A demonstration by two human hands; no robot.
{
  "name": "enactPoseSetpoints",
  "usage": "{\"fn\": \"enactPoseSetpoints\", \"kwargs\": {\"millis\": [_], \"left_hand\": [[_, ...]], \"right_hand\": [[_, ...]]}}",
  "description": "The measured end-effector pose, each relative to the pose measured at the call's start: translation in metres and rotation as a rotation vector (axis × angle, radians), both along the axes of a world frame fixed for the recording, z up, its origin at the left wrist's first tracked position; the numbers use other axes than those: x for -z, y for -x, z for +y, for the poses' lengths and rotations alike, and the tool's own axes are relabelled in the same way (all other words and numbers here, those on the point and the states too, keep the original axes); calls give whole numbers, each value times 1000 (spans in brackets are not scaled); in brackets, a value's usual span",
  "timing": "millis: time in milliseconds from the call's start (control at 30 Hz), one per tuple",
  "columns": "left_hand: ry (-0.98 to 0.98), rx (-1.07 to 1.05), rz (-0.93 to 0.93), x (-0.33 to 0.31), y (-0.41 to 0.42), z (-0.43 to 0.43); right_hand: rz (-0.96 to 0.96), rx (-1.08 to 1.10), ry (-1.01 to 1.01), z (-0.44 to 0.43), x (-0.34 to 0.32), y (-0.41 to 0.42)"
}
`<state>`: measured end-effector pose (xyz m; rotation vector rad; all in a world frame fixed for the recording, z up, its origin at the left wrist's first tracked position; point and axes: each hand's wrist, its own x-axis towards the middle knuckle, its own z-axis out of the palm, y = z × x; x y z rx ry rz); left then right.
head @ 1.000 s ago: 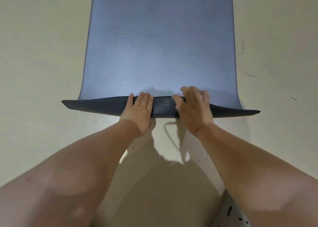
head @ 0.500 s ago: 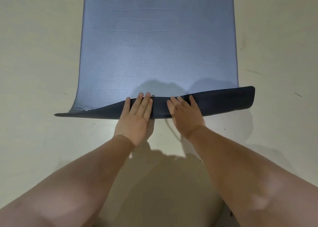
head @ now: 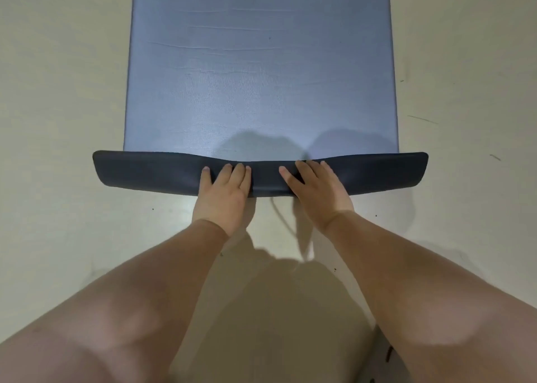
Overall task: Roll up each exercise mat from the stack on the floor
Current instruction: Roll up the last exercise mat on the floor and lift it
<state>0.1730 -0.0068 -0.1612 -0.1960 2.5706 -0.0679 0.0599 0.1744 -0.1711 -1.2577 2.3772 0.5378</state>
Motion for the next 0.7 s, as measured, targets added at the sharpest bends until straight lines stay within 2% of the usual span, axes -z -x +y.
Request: {"fn": "enactPoseSetpoints", "kwargs": {"millis": [133,333,433,533,633,700], "left_hand": [[-33,-23,-11,1,10,-4],[-91,-64,1,-16,26,-12],[-160,-58,-43,-30,29,-19],[-342,-80,-208,-53,31,-27],[-436,-64,-360,-68,33,-35],[-515,-133,-426,-67,30,-39]], "right_hand": [[-87,31,-25,-2,-2,6],[-109,123,75,-15,-21,11],[-302,243,81,-21,-45,15],[-511,324,25,-16,-64,20],[-674,450,34,-6,-72,22],[-757,533,9,-1,-73,21]]}}
